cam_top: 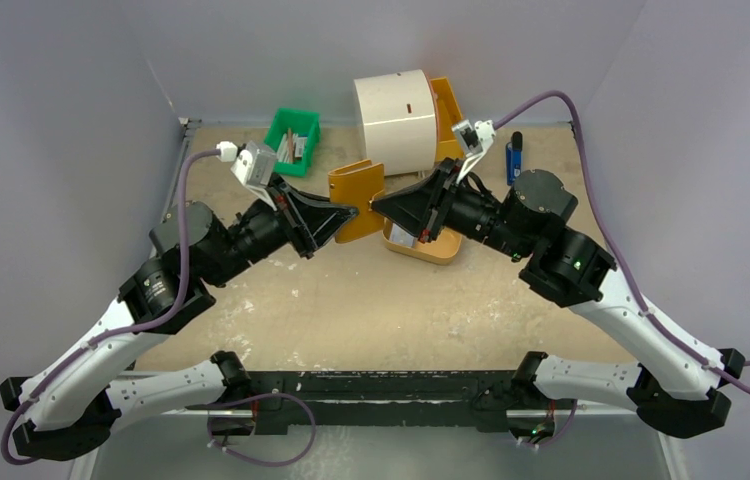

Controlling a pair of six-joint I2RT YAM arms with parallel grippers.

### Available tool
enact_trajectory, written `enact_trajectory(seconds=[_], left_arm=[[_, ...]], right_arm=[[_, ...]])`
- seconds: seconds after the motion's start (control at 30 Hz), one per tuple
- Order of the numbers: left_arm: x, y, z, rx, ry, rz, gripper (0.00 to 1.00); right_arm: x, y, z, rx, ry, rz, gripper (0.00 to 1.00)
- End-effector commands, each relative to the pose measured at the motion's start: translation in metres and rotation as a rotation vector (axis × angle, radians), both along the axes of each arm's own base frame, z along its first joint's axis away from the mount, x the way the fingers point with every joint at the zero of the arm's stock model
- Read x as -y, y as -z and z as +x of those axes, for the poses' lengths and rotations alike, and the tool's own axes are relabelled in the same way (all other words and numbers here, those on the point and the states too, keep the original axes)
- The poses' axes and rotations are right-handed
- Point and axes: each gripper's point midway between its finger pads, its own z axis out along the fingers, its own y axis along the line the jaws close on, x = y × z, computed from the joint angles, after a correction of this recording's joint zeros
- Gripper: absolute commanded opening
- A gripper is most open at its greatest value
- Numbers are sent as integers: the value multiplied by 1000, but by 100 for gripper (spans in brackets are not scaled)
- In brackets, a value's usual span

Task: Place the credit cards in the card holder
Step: Close the card holder at the center of the board.

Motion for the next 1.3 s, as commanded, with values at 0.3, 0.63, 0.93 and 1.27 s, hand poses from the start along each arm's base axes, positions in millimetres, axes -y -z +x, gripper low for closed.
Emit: enact_trajectory(seconds=[0.3,0.63,0.93,1.27], left_arm=[[5,-63,-47,101,229,-212,0],[7,-70,-60,112,300,-238,0],[7,-76,-71,124,353,-254,0],[7,-78,-80,128,398,-259,0]], right_arm=[[-9,-10,7,2,0,27,0],[-11,-1,13,-33,18,6,0],[-13,8,21,-77,38,-16,0],[-17,25,32,-144,66,-65,0]])
